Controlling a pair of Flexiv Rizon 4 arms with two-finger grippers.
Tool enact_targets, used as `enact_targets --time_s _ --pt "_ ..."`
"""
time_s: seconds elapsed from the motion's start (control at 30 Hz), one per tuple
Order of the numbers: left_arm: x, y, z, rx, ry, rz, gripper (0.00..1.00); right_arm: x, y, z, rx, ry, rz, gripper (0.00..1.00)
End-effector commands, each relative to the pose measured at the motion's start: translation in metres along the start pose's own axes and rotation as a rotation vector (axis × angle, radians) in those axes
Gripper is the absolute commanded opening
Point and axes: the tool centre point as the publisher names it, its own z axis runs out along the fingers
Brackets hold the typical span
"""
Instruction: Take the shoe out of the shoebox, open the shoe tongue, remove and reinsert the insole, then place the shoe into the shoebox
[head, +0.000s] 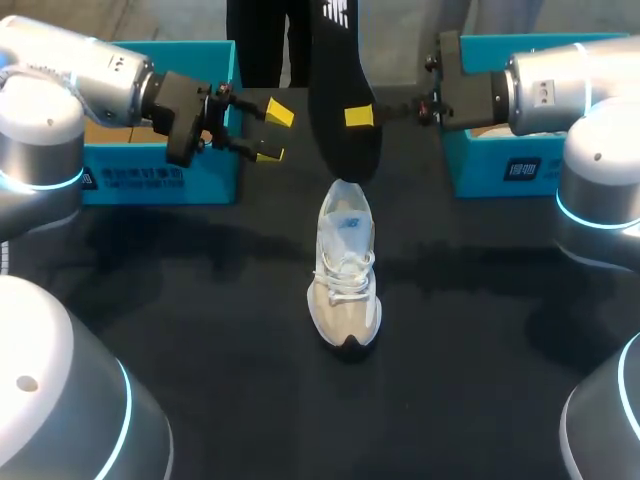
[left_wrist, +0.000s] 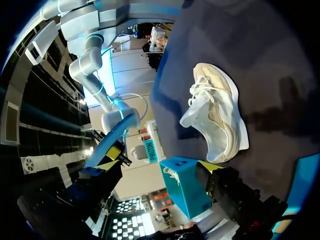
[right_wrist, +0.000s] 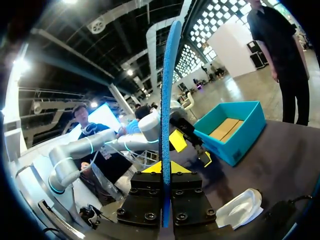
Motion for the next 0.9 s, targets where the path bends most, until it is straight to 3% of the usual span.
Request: enact_targets --time_s 0.03,0.9 --pt "-0.0005 0.0 -0.0001 0.001 0.002 0.001 1.0 -0.0009 0.0002 0.0029 -0.001 -0.001 0.0 0.0" --pt "-0.0005 0.0 -0.0001 0.001 0.002 0.001 1.0 -0.0038 -0.0004 0.0036 0.0 0.001 0.0 0.0"
